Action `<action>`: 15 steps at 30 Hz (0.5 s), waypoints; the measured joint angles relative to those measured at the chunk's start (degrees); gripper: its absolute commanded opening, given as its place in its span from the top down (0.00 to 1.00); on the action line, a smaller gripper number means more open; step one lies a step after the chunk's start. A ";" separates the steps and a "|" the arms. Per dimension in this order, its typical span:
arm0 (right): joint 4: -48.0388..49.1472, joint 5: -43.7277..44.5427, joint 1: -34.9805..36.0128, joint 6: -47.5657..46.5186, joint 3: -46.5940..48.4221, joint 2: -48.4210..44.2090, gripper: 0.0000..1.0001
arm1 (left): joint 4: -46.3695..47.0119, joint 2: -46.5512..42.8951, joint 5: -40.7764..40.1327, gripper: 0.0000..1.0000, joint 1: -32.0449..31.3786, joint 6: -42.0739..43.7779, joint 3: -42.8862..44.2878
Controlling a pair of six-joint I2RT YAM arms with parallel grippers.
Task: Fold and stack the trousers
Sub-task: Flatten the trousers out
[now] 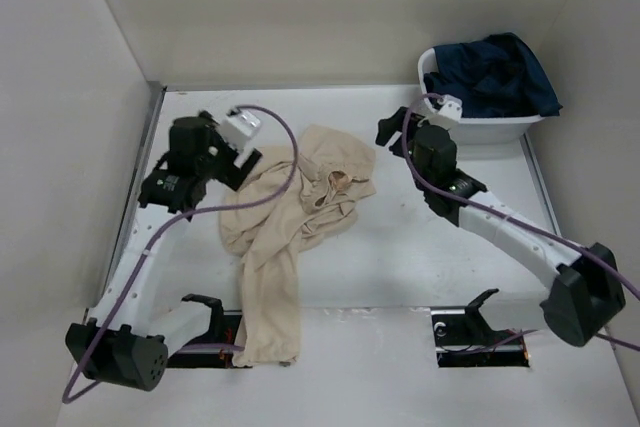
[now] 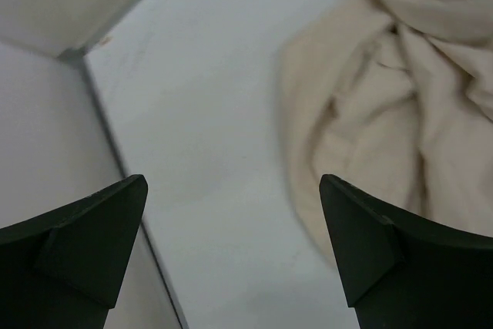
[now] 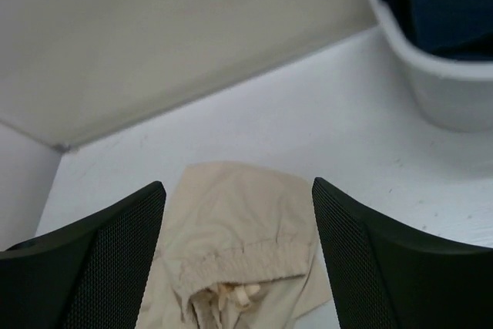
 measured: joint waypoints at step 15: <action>-6.12 -23.85 9.94 11.21 5.03 23.19 0.19 | -22.16 -5.01 -1.18 0.00 -18.18 0.09 -19.45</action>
